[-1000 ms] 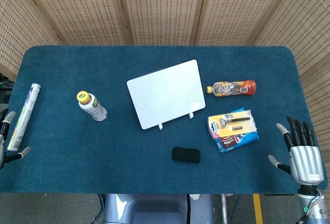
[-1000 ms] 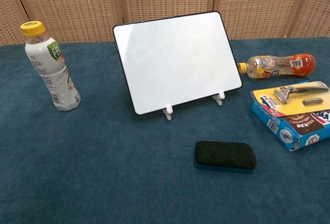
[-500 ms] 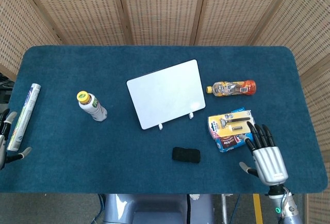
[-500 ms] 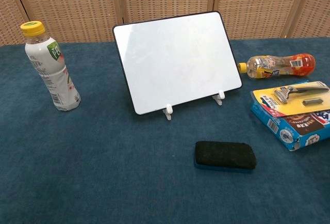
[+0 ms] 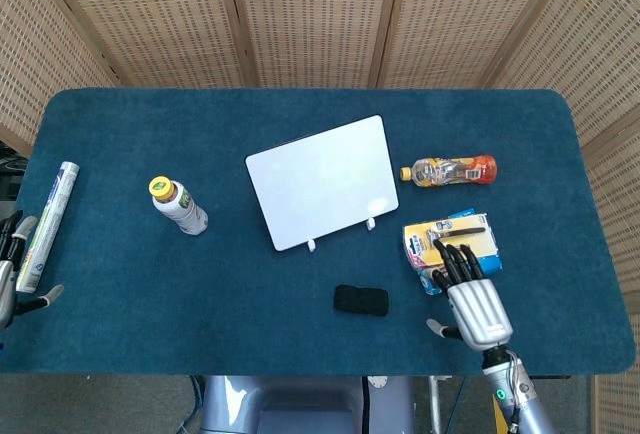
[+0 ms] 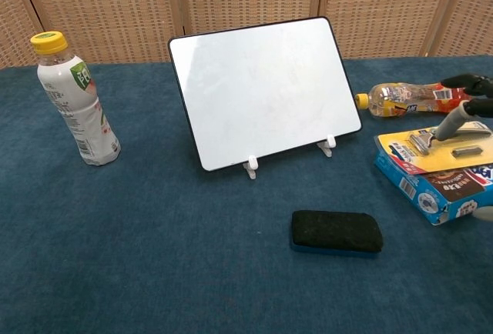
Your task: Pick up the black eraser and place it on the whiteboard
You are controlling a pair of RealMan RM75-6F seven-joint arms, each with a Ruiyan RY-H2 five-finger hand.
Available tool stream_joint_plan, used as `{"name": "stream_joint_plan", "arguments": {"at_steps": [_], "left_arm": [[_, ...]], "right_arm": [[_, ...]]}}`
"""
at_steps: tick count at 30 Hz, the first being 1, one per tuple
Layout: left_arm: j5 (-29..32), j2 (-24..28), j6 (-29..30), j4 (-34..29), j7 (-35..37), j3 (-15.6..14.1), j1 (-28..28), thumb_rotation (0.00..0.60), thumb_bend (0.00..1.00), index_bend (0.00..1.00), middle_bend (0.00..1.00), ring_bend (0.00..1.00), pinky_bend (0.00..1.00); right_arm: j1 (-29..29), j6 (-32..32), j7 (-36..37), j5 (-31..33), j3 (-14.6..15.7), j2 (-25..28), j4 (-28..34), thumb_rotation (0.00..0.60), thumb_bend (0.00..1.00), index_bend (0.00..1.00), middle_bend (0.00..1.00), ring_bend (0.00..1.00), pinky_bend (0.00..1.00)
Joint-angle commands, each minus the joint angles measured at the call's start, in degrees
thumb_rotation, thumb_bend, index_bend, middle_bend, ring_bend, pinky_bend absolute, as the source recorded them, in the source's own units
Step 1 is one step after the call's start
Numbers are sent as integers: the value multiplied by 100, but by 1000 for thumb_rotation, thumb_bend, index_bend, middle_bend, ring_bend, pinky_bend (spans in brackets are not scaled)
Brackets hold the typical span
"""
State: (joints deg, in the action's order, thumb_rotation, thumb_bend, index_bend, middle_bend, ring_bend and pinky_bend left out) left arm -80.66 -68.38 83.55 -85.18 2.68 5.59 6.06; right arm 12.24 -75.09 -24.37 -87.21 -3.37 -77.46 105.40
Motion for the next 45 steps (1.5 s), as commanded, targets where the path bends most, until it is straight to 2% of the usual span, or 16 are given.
{"name": "stream_joint_plan", "arguments": {"at_steps": [1, 24, 34, 45], "left_arm": [[-1, -6, 2, -4, -22, -1, 3, 600, 155, 0, 0, 0, 0], [-1, -5, 2, -27, -42, -2, 10, 600, 155, 0, 0, 0, 0], [-18, 8, 47, -38, -14, -3, -8, 600, 155, 0, 0, 0, 0], [24, 37, 65, -26, 80, 30, -24, 600, 155, 0, 0, 0, 0]], "right_arm": [[72, 84, -129, 101, -53, -59, 66, 600, 53, 309, 0, 0, 0], [438, 484, -837, 1068, -182, -607, 204, 600, 53, 326, 0, 0, 0], [575, 444, -1183, 1425, -221, -888, 302, 600, 55, 333, 0, 0, 0], [668, 267, -1562, 1626, -183, -1312, 75, 600, 62, 333, 0, 0, 0]]}}
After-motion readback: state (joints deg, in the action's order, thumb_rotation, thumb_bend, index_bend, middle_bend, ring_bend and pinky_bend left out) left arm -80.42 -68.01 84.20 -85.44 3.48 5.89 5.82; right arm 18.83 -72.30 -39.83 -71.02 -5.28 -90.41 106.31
